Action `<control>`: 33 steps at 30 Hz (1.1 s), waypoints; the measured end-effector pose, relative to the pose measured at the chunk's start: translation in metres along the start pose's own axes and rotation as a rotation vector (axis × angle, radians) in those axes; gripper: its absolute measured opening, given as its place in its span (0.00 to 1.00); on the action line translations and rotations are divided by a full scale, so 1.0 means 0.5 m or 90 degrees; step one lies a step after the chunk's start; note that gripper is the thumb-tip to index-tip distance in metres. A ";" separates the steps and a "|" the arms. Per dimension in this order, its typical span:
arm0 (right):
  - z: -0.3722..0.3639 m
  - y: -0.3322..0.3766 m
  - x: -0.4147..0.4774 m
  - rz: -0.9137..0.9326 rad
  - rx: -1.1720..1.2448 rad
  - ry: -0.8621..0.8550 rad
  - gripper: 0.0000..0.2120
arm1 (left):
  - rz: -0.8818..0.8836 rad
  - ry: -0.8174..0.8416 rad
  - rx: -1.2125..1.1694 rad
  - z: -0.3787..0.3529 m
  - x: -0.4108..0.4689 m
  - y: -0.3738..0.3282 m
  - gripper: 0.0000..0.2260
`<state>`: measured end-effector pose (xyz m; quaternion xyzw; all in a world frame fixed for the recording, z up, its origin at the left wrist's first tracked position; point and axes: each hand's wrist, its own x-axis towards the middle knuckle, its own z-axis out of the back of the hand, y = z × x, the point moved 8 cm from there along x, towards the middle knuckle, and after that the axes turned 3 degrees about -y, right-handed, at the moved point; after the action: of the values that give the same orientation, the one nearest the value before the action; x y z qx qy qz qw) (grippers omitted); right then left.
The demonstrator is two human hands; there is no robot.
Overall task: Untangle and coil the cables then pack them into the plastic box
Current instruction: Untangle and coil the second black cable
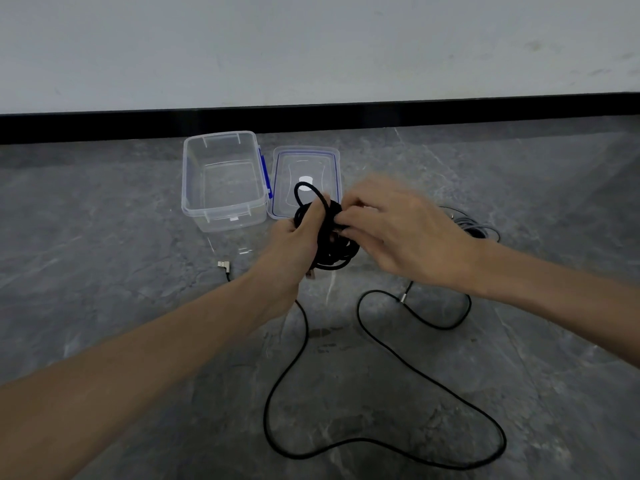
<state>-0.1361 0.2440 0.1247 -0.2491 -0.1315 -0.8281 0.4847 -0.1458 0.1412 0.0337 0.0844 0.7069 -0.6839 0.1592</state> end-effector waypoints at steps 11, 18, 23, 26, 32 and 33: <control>0.019 -0.042 -0.026 -0.232 0.103 0.015 0.04 | -0.013 -0.020 0.047 0.024 0.025 -0.002 0.22; 0.012 -0.139 -0.079 -0.573 0.303 -0.026 0.08 | 0.017 0.131 0.036 -0.003 0.019 -0.007 0.17; 0.006 -0.139 -0.095 -0.654 0.398 -0.031 0.08 | -0.050 0.063 0.078 0.013 0.028 -0.019 0.10; 0.013 -0.120 -0.087 -0.636 0.398 -0.032 0.09 | -0.089 -0.006 0.067 0.031 0.037 -0.036 0.09; 0.038 -0.057 -0.079 -0.532 0.277 -0.070 0.05 | -0.144 -0.068 0.025 0.049 0.049 -0.075 0.16; 0.042 -0.046 -0.077 -0.503 0.256 -0.081 0.04 | -0.148 -0.068 0.019 0.049 0.049 -0.079 0.15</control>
<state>-0.1344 0.2935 0.1221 -0.1312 -0.4045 -0.8907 0.1606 -0.1794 0.1125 0.0619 -0.0326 0.6922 -0.7117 0.1150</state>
